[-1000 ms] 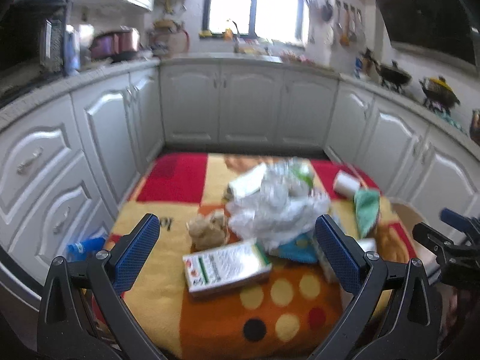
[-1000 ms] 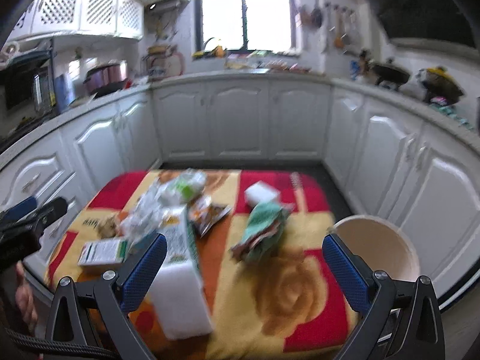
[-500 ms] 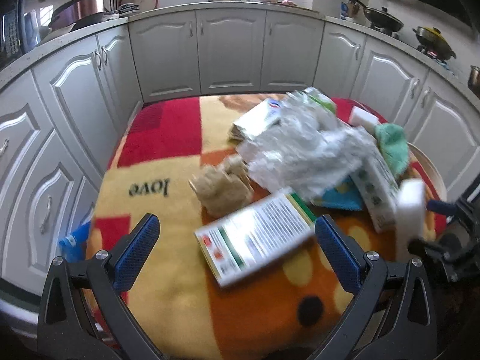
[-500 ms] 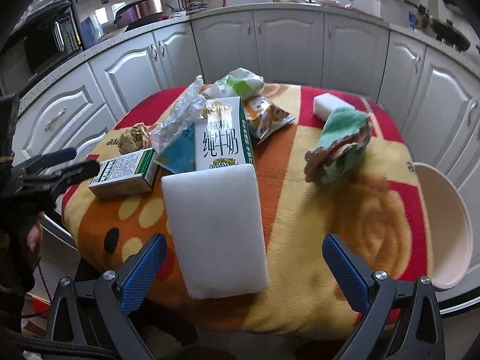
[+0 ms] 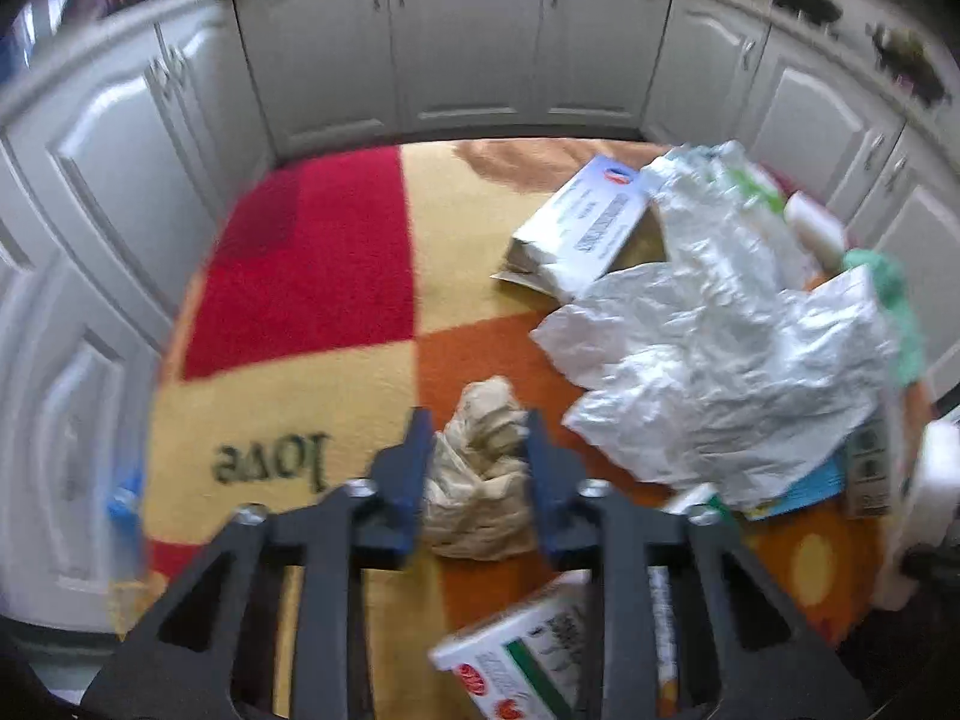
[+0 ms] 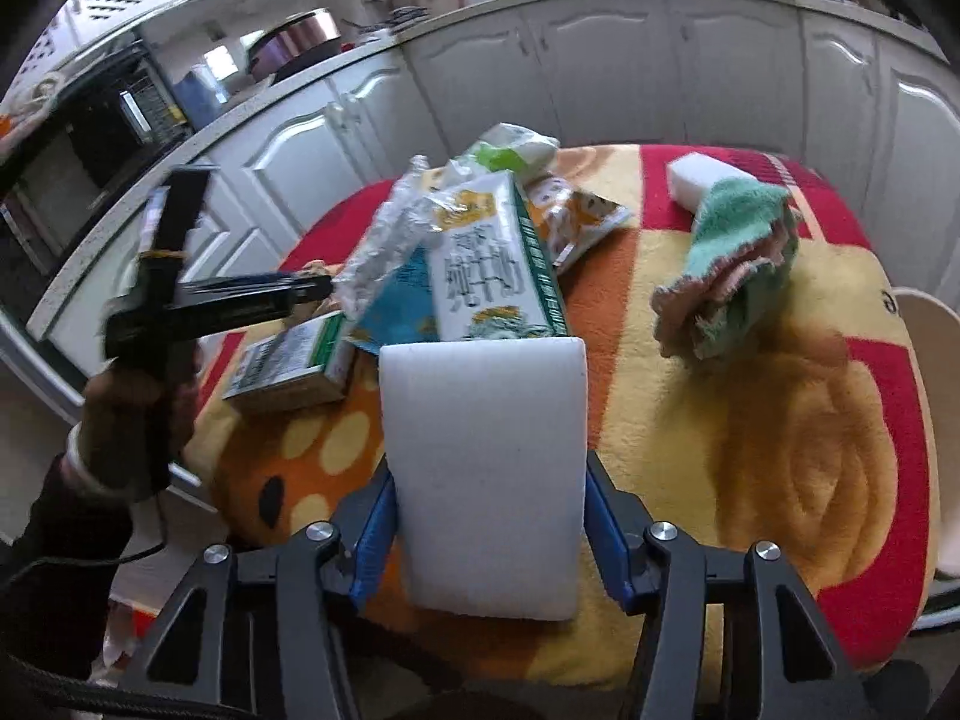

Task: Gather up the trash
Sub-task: 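Grasp the brown paper ball with the left tool while the right tool grasps the white sponge, then carry both items over the beige bucket and open both tools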

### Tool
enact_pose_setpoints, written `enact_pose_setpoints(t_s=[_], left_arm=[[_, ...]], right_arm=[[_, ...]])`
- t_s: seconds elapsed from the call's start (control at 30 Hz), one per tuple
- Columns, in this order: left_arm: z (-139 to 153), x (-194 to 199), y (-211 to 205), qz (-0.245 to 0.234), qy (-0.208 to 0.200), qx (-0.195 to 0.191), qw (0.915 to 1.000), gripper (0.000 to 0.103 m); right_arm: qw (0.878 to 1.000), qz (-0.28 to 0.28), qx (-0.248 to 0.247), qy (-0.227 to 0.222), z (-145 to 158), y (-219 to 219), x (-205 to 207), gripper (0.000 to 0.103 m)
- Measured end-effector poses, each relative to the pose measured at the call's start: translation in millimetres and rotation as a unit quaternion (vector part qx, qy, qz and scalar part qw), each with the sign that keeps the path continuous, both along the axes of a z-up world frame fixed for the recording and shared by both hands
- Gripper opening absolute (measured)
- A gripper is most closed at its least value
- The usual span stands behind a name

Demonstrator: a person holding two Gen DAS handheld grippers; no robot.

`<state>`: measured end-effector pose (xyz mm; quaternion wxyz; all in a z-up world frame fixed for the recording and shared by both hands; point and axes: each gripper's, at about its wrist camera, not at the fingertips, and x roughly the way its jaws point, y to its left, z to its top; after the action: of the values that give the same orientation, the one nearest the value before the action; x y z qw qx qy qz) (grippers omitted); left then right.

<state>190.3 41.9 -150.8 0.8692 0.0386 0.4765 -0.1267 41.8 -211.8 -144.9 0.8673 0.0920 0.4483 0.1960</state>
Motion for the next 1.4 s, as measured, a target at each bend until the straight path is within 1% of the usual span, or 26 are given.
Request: enact_pose_setpoints(t_s=[0.03,0.07,0.17,0.3,0.4,0.47,0.5,0.63,0.67,0.77,0.8,0.9,1.03,1.17,1.23,1.33,1.4], left_arm=[[2,0,2,0.004,-0.004,0.003,1.0000,0.021],[10,-3,3,0.009,-0.017,0.012,0.9997,0.021],[34,-14,1,0.000,-0.042,0.012,0.9991,0.020],[68,-32,-20,-0.026,-0.064,-0.007,0.9976,0.020],[92,-45,-51,-0.063,-0.071,-0.042,0.9946,0.020],[106,-52,-82,-0.097,-0.072,-0.064,0.9906,0.020],[111,-54,-90,-0.107,-0.072,-0.068,0.9892,0.020],[125,-66,-157,-0.162,-0.075,-0.079,0.9807,0.020],[126,-69,-173,-0.175,-0.072,-0.083,0.9785,0.020],[124,-73,-226,-0.207,-0.066,-0.089,0.9720,0.020],[123,-75,-235,-0.211,-0.062,-0.092,0.9712,0.020],[114,-71,-279,-0.225,-0.033,-0.111,0.9675,0.020],[99,-68,-333,-0.238,-0.016,-0.108,0.9651,0.020],[79,-61,-372,-0.241,0.002,-0.107,0.9645,0.020],[70,-57,-385,-0.240,0.004,-0.107,0.9648,0.021],[58,-50,-400,-0.236,0.009,-0.103,0.9662,0.021],[51,-48,-409,-0.236,0.011,-0.100,0.9666,0.023]], right_arm=[[1.000,0.006,0.001,-0.003,3,0,-2,0.054],[1.000,0.011,0.001,-0.008,8,-2,-5,0.054],[1.000,0.010,0.005,-0.029,25,-15,-11,0.055],[0.998,-0.031,-0.012,-0.057,46,-46,-15,0.055],[0.995,-0.073,-0.027,-0.065,51,-73,-14,0.055],[0.992,-0.101,-0.038,-0.067,52,-91,-18,0.055],[0.990,-0.116,-0.049,-0.068,53,-102,-19,0.055],[0.978,-0.171,-0.093,-0.070,53,-144,-21,0.055],[0.974,-0.189,-0.103,-0.068,53,-161,-23,0.055],[0.967,-0.221,-0.108,-0.059,49,-193,-25,0.056],[0.964,-0.233,-0.117,-0.057,46,-203,-25,0.056],[0.956,-0.256,-0.137,-0.043,37,-226,-22,0.056],[0.952,-0.277,-0.130,-0.026,21,-252,-19,0.056],[0.948,-0.293,-0.123,-0.008,3,-273,-15,0.056],[0.947,-0.301,-0.117,0.001,-6,-286,-14,0.056],[0.943,-0.310,-0.117,0.008,-15,-293,-13,0.056],[0.941,-0.317,-0.120,0.016,-22,-300,-10,0.057]])
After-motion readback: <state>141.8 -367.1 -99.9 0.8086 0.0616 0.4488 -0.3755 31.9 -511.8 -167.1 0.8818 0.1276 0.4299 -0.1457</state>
